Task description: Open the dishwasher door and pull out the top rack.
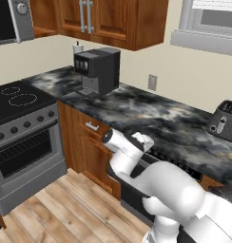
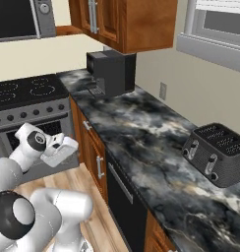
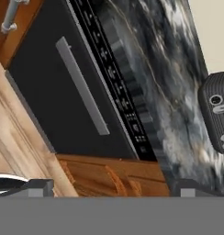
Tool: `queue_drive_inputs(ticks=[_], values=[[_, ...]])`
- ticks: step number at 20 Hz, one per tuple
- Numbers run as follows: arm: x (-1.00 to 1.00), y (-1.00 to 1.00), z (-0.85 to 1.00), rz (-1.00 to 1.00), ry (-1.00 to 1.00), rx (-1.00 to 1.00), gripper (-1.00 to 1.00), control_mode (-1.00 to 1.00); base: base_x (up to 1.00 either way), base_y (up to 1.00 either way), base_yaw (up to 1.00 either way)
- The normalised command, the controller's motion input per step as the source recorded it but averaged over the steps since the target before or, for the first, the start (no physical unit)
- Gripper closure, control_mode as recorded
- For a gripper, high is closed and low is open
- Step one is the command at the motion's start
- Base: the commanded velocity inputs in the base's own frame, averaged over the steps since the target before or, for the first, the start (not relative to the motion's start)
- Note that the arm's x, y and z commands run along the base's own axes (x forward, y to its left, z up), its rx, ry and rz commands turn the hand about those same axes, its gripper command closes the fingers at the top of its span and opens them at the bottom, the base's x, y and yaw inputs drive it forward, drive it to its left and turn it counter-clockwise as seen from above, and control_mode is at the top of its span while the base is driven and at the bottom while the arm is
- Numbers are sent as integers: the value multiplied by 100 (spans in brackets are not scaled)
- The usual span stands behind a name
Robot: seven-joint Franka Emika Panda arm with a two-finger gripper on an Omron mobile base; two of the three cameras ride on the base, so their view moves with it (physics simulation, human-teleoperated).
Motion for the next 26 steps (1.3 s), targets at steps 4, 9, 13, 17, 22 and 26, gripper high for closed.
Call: queue_drive_inputs(ticks=[4,9,13,17,22,26], values=[[0,6,-54,0,0,-24,-100,-100,0,0,0],[0,0,-50,0,0,-17,-100,-100,0,0,0],[2,0,-43,0,0,-15,-100,-100,0,0,0],[18,-5,-28,-1,0,-12,-100,-100,0,0,0],[26,-18,-21,-3,0,-10,-100,-100,0,0,0],[24,-31,-18,-4,0,-8,-100,-100,0,0,0]])
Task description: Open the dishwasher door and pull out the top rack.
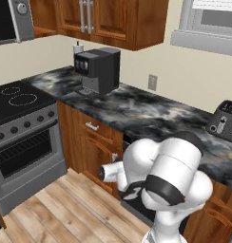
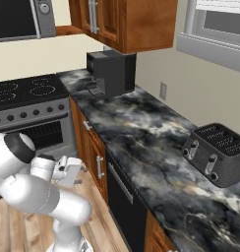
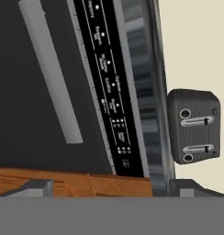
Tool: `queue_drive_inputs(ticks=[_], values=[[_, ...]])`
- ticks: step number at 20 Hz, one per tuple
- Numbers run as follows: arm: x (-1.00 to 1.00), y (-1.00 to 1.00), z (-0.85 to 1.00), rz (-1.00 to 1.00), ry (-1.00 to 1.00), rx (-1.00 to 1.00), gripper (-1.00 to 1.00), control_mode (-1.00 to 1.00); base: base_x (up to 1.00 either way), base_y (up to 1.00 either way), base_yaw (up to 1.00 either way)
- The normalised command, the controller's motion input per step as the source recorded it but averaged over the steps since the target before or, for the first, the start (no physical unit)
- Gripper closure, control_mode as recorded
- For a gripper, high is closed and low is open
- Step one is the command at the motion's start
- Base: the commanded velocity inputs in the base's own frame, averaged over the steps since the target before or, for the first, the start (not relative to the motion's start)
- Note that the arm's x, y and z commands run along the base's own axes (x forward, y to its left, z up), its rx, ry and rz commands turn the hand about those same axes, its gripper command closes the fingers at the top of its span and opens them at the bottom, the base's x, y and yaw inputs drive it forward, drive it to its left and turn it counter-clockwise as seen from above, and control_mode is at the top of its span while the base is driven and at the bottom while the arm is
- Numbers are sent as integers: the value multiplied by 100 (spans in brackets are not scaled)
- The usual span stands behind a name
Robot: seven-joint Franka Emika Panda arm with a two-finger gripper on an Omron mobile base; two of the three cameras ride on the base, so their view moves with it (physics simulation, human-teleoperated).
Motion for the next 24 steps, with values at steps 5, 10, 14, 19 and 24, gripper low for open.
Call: queue_drive_inputs(ticks=[5,10,14,19,24], values=[[23,-33,-26,-3,1,-6,-100,-100,0,0,0],[16,-31,-31,-1,0,-7,-100,-100,0,0,0],[4,-24,-27,0,0,-9,-100,-100,0,0,0],[6,-19,-14,0,0,-10,-100,-100,0,0,0],[20,-15,-8,0,-3,-9,-100,-100,0,0,0]])
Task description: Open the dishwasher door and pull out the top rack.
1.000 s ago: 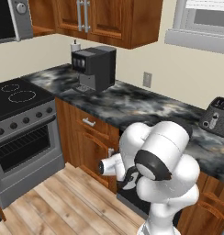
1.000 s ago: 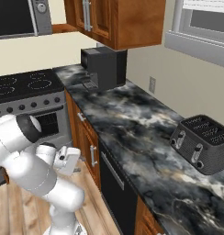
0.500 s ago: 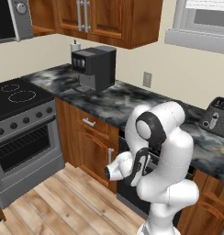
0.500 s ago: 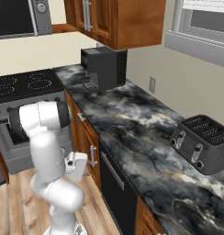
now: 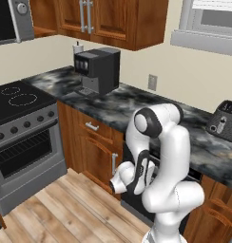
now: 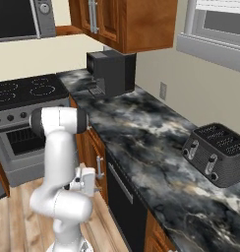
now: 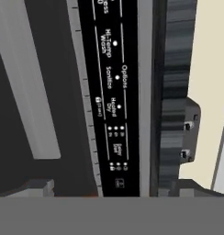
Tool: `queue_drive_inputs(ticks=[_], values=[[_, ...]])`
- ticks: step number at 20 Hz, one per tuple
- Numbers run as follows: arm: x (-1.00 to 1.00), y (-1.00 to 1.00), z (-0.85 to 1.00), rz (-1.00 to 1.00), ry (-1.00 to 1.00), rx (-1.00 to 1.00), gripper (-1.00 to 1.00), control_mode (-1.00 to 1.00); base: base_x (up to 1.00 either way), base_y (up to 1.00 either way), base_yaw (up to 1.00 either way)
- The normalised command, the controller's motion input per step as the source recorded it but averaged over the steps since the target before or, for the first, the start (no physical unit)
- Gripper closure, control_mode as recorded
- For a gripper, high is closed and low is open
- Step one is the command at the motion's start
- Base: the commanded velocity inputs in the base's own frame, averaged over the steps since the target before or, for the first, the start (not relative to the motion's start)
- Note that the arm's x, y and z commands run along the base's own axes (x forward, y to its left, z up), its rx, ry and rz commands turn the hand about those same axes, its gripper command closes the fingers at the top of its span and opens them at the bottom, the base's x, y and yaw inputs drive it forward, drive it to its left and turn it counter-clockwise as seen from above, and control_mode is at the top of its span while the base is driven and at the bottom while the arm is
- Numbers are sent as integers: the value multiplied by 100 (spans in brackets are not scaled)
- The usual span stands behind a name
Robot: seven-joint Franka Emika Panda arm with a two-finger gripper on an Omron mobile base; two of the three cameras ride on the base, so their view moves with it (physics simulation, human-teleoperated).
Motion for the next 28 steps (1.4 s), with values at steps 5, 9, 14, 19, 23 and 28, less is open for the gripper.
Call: queue_drive_inputs(ticks=[5,9,14,19,23,28], values=[[33,-13,-15,0,0,-6,-100,-100,0,0,0],[40,-14,-19,0,0,-4,-100,-100,0,0,0],[41,-15,-26,0,0,-1,-100,-100,0,0,0],[29,-13,-44,0,0,0,-100,-100,0,0,0],[24,-11,-43,0,0,-1,-100,-100,0,0,0],[28,-15,-27,0,0,-3,-100,-100,0,0,0]])
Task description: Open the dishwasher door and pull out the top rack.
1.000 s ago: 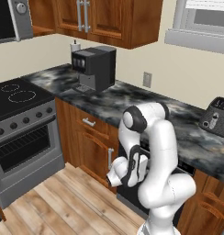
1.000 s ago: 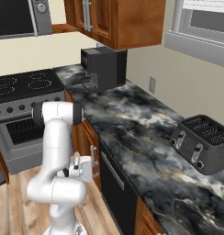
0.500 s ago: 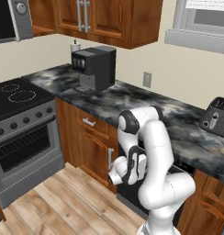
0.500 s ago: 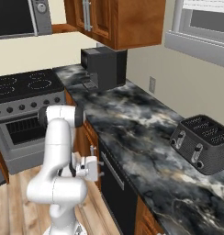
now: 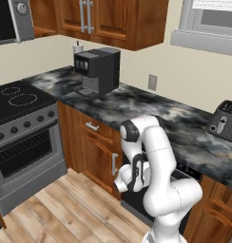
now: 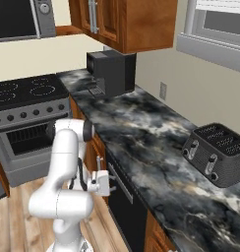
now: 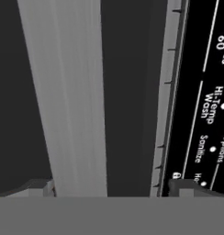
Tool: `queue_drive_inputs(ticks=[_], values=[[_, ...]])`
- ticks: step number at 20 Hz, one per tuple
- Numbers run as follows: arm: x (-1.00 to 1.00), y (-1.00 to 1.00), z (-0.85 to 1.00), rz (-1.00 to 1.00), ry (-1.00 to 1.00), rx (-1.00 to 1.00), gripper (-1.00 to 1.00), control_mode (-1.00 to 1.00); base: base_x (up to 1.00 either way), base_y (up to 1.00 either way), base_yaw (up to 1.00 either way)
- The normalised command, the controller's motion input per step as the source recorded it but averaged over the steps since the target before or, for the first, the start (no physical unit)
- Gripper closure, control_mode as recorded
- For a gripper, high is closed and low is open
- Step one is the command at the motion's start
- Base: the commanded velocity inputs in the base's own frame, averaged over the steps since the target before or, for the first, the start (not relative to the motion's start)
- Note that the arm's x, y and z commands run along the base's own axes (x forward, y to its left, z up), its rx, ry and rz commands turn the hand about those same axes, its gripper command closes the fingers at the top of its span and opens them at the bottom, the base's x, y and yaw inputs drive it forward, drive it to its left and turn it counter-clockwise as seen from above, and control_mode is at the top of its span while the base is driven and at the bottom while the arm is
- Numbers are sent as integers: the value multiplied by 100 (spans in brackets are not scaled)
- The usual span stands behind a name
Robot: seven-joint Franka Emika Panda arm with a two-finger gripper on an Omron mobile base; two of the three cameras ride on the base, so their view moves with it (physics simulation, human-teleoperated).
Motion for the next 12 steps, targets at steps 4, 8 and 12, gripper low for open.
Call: queue_drive_inputs(ticks=[4,8,12], values=[[30,-16,-17,0,0,-3,-100,-100,0,0,0],[27,-16,-13,0,0,-1,-100,-100,0,0,0],[29,-16,-17,0,0,-1,-100,-100,0,0,0]])
